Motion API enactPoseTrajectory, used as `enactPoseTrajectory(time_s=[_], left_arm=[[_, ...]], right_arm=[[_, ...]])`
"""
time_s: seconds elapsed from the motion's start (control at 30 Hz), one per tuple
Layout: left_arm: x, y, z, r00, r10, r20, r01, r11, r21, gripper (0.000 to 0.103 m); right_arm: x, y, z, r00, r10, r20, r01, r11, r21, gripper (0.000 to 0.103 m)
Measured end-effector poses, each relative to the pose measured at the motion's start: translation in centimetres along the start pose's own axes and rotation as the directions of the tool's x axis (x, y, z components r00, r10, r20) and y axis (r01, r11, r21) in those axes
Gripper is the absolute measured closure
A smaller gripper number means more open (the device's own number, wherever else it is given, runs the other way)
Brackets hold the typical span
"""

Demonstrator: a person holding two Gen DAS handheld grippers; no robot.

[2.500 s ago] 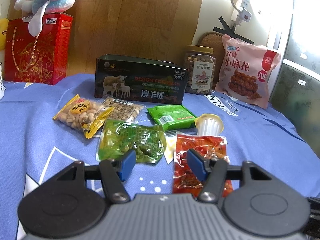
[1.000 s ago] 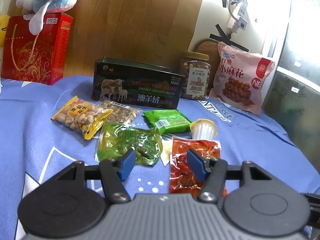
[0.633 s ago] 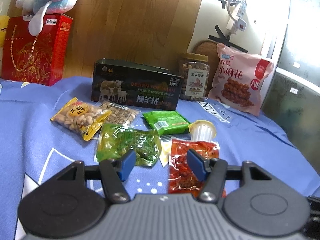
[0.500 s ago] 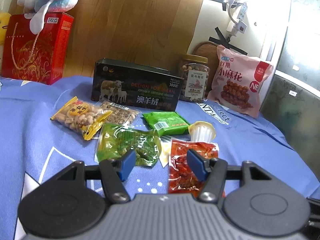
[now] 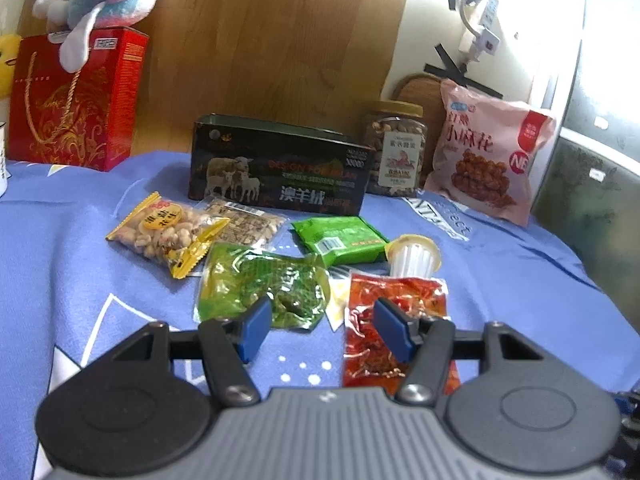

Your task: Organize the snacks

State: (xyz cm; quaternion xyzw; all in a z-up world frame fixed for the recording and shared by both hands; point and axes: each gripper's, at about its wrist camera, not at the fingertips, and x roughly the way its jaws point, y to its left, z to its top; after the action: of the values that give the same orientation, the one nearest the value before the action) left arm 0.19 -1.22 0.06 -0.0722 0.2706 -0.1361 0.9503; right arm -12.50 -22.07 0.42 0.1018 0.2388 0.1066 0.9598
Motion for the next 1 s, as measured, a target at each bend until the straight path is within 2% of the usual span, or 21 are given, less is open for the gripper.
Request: enactPoseTrajectory(time_s=[0.1, 0.3, 1.0], left_arm=[[0.33, -0.49, -0.02, 1.0, 0.01, -0.018, -0.009, 1.0, 0.027, 0.046], [0.2, -0.74, -0.14, 0.999, 0.032, -0.007, -0.032, 0.999, 0.036, 0.046], [0.21, -0.58, -0.08, 1.0, 0.019, -0.009, -0.019, 0.999, 0.026, 0.046]], right_arm=[[-0.02, -0.32, -0.19, 1.0, 0.013, 0.007, -0.013, 1.0, 0.015, 0.064], [-0.28, -1.01, -0.3, 1.0, 0.016, 0.016, -0.017, 0.999, 0.035, 0.064], [0.1, -1.0, -0.42, 1.0, 0.018, 0.005, -0.018, 0.999, 0.041, 0.064]])
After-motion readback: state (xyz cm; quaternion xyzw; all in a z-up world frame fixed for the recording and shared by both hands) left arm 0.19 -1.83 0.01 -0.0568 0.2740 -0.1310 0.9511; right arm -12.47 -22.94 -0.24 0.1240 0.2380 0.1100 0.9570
